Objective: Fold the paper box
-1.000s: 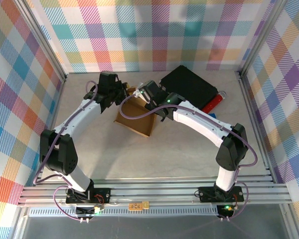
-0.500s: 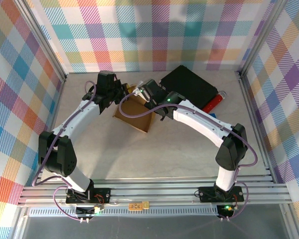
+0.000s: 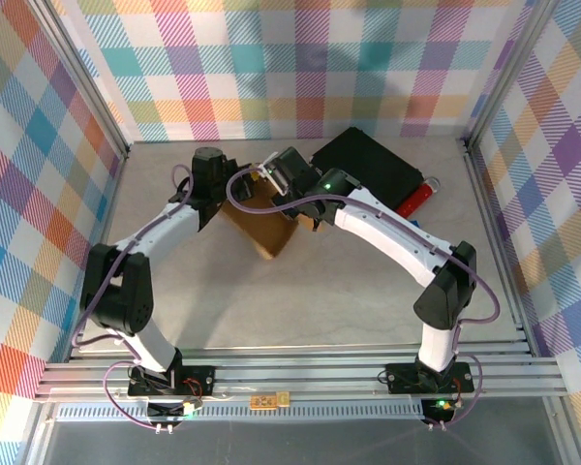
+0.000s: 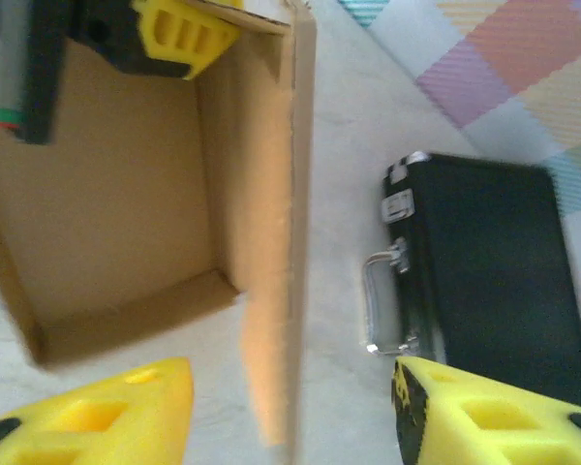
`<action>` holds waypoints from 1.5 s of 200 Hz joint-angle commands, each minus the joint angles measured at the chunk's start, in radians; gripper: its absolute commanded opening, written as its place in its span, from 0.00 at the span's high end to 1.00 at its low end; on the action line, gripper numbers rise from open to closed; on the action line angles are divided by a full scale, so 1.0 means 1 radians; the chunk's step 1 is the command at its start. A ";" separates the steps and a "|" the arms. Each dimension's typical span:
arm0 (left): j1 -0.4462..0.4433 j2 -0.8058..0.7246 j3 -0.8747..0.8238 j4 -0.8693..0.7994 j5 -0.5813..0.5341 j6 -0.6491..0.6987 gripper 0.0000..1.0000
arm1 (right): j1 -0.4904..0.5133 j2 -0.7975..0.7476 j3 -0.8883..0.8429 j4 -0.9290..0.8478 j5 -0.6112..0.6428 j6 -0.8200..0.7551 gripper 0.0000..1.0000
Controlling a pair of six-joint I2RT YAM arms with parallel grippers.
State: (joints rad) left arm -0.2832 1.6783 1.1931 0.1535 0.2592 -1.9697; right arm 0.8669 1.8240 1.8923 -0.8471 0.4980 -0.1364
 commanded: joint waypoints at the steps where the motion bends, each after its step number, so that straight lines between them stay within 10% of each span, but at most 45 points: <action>1: 0.029 0.063 -0.047 0.196 0.142 -0.104 1.00 | -0.068 -0.079 0.069 -0.073 -0.124 0.179 0.32; 103: 0.068 0.188 -0.094 0.443 0.288 -0.103 1.00 | -0.679 -0.025 -0.071 -0.070 -0.814 0.846 0.34; 182: 0.077 0.158 -0.066 0.387 0.335 -0.102 1.00 | -0.710 0.312 0.175 -0.074 -0.990 0.803 0.38; 300: 0.087 0.153 -0.052 0.342 0.344 -0.071 1.00 | -0.696 0.315 0.011 -0.026 -1.137 0.829 0.37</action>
State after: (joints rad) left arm -0.2077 1.8580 1.1095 0.5091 0.5808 -1.9694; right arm 0.1631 2.1479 1.9125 -0.8906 -0.5816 0.6739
